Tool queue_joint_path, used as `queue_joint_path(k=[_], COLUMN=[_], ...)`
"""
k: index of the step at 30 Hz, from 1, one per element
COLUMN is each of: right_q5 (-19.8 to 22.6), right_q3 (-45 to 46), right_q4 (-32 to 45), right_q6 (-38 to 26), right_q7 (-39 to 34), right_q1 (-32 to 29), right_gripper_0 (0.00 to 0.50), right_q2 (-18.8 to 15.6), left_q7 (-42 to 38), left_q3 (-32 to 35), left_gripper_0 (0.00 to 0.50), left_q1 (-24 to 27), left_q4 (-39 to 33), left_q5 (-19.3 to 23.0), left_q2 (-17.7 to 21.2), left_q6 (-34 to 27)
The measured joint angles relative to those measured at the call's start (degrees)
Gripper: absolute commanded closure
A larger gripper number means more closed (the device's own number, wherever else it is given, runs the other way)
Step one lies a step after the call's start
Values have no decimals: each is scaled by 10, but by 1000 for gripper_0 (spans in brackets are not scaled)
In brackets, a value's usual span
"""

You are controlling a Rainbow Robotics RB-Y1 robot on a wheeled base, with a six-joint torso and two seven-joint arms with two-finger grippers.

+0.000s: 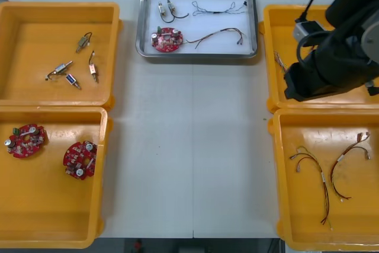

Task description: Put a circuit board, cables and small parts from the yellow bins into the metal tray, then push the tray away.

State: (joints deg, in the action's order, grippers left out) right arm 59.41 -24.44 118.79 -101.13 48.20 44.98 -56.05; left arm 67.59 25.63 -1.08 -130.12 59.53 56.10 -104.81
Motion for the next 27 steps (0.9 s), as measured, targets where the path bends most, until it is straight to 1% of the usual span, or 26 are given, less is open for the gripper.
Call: queue_joint_path(k=[4, 12, 14, 18, 22, 27], right_q5=[12, 19, 18, 11, 10, 11], right_q3=[65, 162, 181, 220, 264, 300], right_q4=[4, 4, 4, 4, 4, 4], right_q6=[0, -5, -7, -9, -10, -17], right_q7=[0, 8, 32, 109, 115, 115], right_q1=[-57, -141, -158, -193, -226, -252], right_gripper_0=[0, 0, 0, 0, 0, 0], right_q2=[-14, -18, -22, -27, -28, -28], left_q7=[0, 0, 0, 0, 0, 0], left_q3=[0, 0, 0, 0, 0, 0], left_gripper_0=[0, 0, 0, 0, 0, 0], left_q1=[0, 0, 0, 0, 0, 0], left_q4=[0, 0, 0, 0, 0, 0], left_q5=[0, 0, 0, 0, 0, 0], left_q2=[0, 0, 0, 0, 0, 0], left_q6=[0, 0, 0, 0, 0, 0])
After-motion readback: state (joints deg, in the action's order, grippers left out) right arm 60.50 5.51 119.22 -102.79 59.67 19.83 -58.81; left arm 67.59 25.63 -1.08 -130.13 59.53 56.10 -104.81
